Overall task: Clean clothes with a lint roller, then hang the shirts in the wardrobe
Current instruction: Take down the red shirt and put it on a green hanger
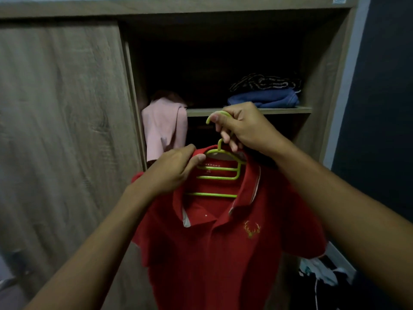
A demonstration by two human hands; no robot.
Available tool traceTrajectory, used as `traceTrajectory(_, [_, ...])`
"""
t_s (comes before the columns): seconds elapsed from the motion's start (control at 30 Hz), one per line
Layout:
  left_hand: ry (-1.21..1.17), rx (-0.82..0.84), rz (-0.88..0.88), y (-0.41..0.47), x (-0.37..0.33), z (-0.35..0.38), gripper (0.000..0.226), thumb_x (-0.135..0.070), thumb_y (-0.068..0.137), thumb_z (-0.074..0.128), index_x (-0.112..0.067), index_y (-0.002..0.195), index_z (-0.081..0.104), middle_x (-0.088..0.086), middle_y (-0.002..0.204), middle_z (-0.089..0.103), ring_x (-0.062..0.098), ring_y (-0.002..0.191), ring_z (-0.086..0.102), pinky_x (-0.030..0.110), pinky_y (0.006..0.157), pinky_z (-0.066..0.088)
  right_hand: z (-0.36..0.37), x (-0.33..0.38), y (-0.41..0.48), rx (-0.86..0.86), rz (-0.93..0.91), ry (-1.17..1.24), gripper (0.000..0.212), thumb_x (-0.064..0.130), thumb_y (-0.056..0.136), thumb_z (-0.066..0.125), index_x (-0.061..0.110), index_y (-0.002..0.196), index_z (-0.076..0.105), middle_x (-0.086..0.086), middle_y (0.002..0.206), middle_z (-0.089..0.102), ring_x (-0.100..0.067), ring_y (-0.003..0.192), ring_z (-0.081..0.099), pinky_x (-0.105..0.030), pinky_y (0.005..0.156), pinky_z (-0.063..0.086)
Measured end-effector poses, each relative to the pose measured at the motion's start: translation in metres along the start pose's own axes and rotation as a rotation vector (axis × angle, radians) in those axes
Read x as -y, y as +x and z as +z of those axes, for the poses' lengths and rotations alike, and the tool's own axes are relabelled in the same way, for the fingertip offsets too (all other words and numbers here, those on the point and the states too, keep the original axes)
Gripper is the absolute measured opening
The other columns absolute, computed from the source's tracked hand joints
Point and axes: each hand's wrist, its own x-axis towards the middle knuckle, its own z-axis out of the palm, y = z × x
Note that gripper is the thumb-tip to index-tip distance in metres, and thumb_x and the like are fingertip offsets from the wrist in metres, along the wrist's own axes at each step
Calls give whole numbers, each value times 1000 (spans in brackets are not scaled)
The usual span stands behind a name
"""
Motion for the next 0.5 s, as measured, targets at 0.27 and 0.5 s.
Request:
traceTrajectory(0.27, [8, -90, 32, -1, -4, -4, 47, -72, 89, 44, -29, 106, 50, -8, 99, 53, 13, 89, 53, 37, 78, 47, -16, -12, -12, -31, 19, 12, 32, 32, 101, 56, 6, 86, 67, -9, 56, 60, -18, 37, 55, -23, 37, 37])
traceTrajectory(0.5, [184, -256, 120, -4, -4, 1, 36, -39, 86, 53, -3, 84, 63, 14, 96, 57, 34, 86, 57, 47, 74, 47, -29, -17, -15, -75, 11, 22, 36, 32, 101, 57, 3, 83, 66, -5, 53, 61, -19, 35, 54, -21, 35, 36])
